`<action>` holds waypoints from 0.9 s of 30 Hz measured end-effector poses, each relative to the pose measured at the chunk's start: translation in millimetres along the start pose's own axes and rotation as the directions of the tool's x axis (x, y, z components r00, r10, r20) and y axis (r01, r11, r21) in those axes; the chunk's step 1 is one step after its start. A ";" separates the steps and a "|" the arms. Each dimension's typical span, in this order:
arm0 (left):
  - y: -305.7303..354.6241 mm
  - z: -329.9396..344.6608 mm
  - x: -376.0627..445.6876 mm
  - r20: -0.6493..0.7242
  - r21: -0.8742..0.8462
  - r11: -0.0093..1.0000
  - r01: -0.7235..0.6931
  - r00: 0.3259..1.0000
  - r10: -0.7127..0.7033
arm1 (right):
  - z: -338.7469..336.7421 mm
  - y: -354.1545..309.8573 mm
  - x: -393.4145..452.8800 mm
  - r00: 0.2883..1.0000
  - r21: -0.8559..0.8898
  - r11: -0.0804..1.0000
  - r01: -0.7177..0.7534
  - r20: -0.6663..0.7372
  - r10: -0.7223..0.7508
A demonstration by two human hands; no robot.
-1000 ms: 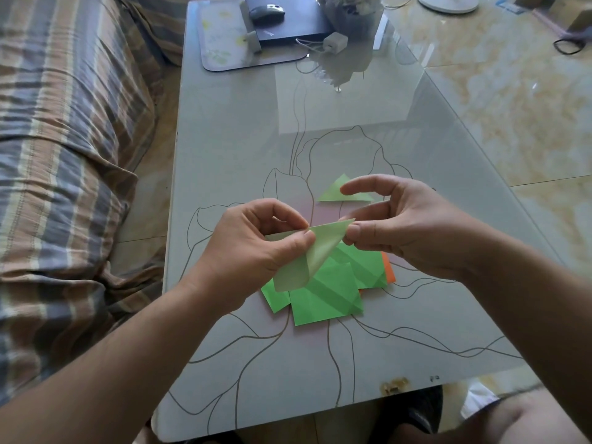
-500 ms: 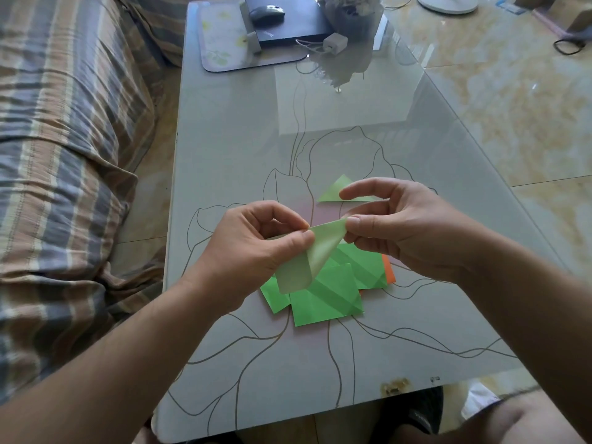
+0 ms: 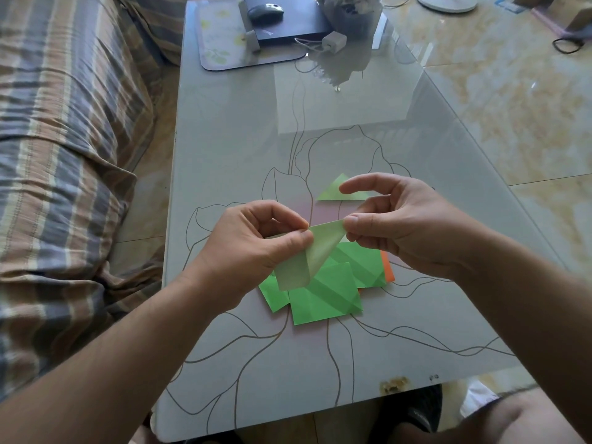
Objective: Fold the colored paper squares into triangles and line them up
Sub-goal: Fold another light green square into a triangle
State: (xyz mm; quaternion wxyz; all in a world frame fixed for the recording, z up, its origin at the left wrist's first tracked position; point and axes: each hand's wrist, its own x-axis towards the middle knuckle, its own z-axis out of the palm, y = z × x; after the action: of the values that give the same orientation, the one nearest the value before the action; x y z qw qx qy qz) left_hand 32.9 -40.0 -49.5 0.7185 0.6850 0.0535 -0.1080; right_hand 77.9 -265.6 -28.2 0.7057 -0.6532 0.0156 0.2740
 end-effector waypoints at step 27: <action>1.5 -1.0 0.7 -0.022 -0.061 0.997 0.035 0.999 -0.037 | 19.9 11.9 -0.6 0.997 0.166 0.983 -0.074 0.010 0.073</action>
State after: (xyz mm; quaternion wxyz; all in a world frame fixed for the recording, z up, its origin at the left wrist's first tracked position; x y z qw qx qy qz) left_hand 34.0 -38.9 -48.3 0.7363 0.6629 0.0773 -0.1113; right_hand 65.8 -247.4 -35.9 0.7473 -0.5903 0.0612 0.2989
